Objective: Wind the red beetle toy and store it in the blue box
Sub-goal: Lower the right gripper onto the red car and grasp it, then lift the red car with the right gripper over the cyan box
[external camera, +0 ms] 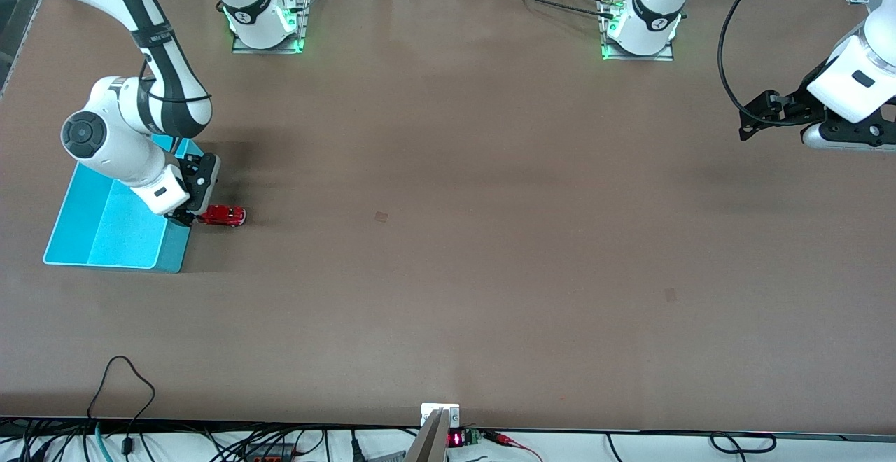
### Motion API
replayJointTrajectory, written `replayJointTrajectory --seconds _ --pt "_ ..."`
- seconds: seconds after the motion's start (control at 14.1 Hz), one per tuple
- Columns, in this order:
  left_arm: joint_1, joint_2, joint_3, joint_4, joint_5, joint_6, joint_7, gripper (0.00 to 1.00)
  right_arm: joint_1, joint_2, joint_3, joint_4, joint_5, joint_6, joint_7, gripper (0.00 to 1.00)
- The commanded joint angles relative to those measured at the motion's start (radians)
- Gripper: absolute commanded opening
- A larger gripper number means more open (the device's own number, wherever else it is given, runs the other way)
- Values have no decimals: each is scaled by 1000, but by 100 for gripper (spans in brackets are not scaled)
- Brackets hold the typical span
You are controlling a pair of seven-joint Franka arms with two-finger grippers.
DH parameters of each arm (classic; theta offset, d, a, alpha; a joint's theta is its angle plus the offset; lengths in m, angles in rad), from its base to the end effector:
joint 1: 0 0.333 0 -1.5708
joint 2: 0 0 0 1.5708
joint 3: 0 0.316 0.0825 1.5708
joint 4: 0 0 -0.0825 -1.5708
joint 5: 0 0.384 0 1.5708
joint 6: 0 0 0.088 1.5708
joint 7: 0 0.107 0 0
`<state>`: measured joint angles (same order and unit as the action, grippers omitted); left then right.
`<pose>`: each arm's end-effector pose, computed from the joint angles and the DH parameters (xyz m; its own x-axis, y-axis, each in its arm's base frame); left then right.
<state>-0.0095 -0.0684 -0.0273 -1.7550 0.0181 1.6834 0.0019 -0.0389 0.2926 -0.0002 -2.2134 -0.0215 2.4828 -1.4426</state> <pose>0.5390 -0.0185 0.5842 0.9992 -0.0407 -0.0033 -0.0407 -0.9990 -0.0198 0.5496 -0.0214 0.2427 0.1494 0.9887 -0.0157 0.9885 -0.1497 -0.0215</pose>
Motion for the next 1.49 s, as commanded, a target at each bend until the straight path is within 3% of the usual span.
replayJointTrajectory --seconds 0.0,0.35,0.92,1.27,1.42 --pt "-9 4 6 12 -15 1 -2 100 -21 34 19 8 -9 50 -7 100" --pt "-9 4 6 12 -17 1 -2 100 -18 77 19 9 -5 111 -2 100" --pt "-10 6 6 12 -17 1 -2 100 -13 91 20 9 -3 126 -2 82" --pt "-10 6 6 12 -17 1 -2 100 -13 111 20 9 -3 154 -4 80" --pt "-10 6 6 12 -17 1 -2 100 -13 111 20 9 -3 153 -7 72"
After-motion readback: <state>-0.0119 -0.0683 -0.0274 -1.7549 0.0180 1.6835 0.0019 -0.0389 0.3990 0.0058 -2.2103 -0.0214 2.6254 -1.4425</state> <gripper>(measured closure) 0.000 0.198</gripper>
